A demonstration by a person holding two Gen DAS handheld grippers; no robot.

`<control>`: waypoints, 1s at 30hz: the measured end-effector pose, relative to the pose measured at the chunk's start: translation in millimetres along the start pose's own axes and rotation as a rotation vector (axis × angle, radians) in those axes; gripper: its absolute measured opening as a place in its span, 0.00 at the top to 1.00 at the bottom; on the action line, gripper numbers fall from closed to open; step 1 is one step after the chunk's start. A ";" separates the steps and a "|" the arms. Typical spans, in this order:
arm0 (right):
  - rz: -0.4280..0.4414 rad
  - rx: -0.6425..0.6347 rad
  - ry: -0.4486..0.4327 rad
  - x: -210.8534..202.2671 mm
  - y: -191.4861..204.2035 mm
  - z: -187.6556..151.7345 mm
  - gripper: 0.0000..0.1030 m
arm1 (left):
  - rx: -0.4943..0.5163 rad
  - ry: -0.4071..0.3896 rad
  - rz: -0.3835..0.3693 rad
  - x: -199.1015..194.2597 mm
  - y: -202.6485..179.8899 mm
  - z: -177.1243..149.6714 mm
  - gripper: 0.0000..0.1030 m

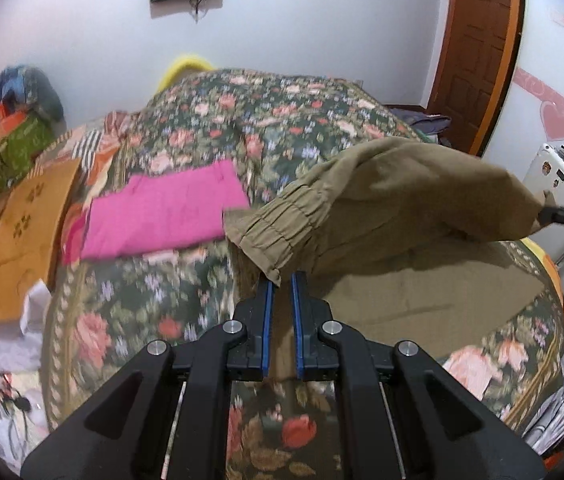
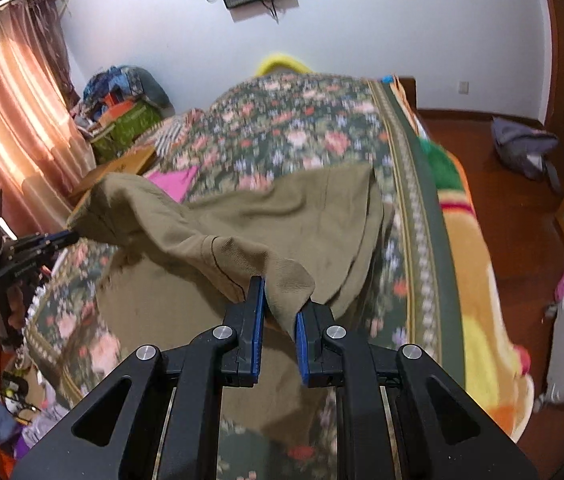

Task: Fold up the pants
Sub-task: 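Lift the waistband with both grippers and fold it over toward the legs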

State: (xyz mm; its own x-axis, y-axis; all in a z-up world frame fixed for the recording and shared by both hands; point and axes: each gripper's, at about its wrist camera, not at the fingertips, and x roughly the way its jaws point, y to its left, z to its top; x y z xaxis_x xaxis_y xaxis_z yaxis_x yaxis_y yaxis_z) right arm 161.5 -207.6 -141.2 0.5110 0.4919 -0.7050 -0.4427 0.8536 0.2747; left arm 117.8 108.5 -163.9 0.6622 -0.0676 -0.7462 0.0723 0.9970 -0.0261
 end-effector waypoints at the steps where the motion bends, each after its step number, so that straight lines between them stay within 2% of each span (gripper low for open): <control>1: -0.004 0.001 0.013 2.1 0.3 -7.9 0.88 | -0.010 0.009 0.001 1.8 2.1 -5.7 0.92; 8: -0.021 0.038 0.065 9.6 -5.0 -38.2 0.88 | -0.076 0.087 0.001 15.1 12.2 -40.7 0.92; 13: -0.048 0.056 0.073 3.9 -7.5 -48.9 0.86 | -0.083 0.119 0.051 12.1 19.8 -48.2 0.92; 19: -0.163 0.072 0.091 -13.5 -19.0 -59.8 0.86 | -0.087 0.059 0.089 -14.0 26.0 -27.3 0.92; 22: -0.204 0.093 0.069 -27.3 -26.2 -55.5 0.86 | -0.076 0.013 0.070 -21.8 17.5 -8.4 0.92; 25: -0.187 0.095 0.029 -37.7 -24.4 -42.8 0.86 | -0.060 -0.005 0.027 -19.6 1.3 9.2 0.91; 27: -0.164 0.085 0.006 -40.1 -18.6 -34.7 0.85 | -0.041 -0.003 0.002 -12.7 -13.2 16.1 0.87; 29: -0.138 0.065 -0.010 -36.6 -8.6 -27.0 0.81 | -0.016 0.008 -0.011 -3.7 -28.4 17.9 0.81; 30: -0.137 0.060 -0.012 -32.0 -5.3 -25.1 0.75 | 0.002 0.014 -0.012 1.1 -36.7 17.5 0.80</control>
State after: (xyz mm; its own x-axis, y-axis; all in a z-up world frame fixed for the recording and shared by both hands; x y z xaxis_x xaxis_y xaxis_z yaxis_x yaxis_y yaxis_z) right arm 129.0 -232.2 -136.5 0.5729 0.3715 -0.7306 -0.3230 0.9216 0.2153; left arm 128.9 71.2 -152.1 0.6505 -0.0789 -0.7554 0.0814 0.9961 -0.0339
